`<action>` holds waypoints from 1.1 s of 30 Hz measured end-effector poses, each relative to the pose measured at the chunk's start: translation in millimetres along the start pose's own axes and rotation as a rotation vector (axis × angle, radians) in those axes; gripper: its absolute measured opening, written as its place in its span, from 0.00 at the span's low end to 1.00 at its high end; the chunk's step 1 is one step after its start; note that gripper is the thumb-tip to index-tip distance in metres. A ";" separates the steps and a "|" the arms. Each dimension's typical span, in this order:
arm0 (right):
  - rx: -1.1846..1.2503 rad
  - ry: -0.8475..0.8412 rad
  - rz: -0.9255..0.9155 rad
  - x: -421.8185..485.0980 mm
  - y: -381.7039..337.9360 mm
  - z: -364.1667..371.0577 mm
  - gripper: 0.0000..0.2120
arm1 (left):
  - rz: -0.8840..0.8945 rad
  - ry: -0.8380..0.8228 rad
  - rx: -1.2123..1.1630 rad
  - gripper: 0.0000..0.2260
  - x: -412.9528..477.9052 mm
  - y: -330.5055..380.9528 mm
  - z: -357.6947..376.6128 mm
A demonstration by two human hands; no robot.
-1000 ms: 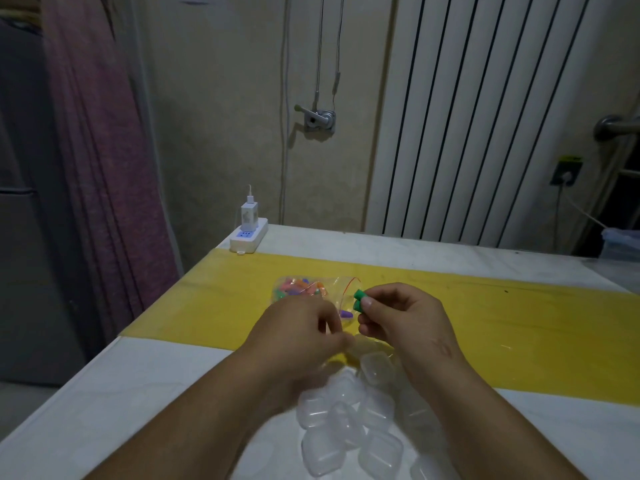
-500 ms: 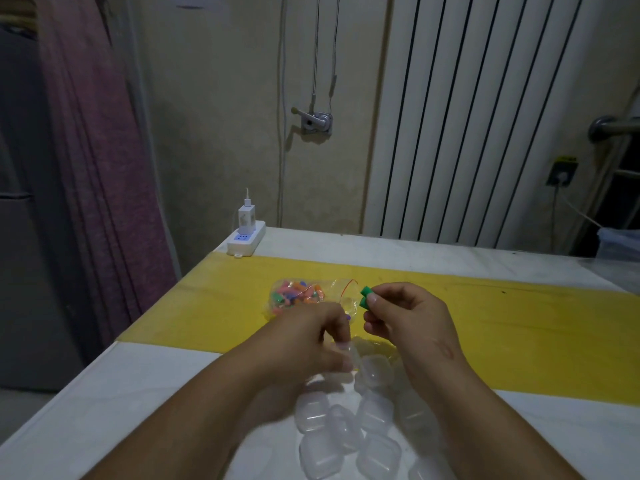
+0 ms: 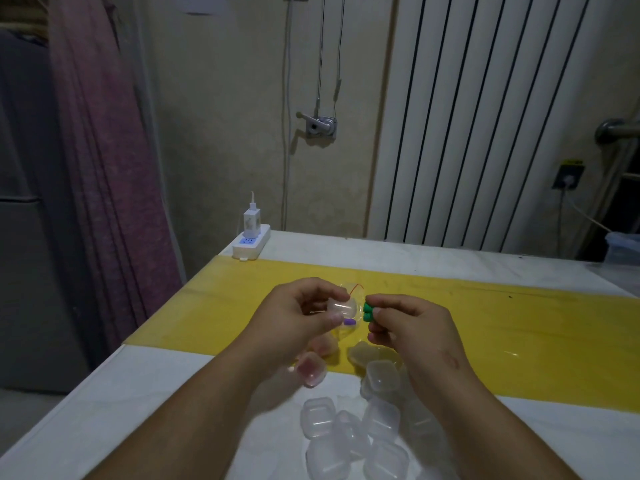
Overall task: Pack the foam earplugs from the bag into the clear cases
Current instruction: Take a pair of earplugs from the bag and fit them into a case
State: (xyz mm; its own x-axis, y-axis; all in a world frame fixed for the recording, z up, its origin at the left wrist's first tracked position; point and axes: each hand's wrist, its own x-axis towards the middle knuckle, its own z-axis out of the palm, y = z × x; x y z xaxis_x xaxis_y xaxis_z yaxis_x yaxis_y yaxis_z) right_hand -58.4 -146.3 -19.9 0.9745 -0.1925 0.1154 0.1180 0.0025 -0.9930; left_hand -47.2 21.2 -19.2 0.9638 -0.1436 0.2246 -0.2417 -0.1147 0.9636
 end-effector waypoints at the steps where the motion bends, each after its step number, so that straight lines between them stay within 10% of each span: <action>1: 0.005 0.001 0.014 -0.3 -0.5 0.0 0.14 | 0.009 -0.001 0.009 0.12 0.2 -0.1 -0.1; 14: -0.123 -0.178 -0.016 -2.4 4.6 0.3 0.05 | 0.074 -0.045 -0.096 0.25 -0.4 -1.0 2.1; 25: -0.237 -0.049 -0.168 -0.6 4.7 0.3 0.09 | 0.050 -0.014 -0.102 0.07 -2.4 1.1 1.1; 33: 0.041 -0.195 0.057 -0.8 6.5 5.4 0.14 | 0.131 0.043 -0.086 0.10 -0.5 -0.9 0.9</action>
State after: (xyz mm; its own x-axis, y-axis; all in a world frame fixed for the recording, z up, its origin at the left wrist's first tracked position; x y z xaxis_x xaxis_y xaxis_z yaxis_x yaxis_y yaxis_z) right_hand -57.4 -140.9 -26.3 0.9978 0.0023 0.0655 0.0653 0.0488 -0.9967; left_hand -47.6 20.5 -20.3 0.9291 -0.1090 0.3534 -0.3568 -0.0131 0.9341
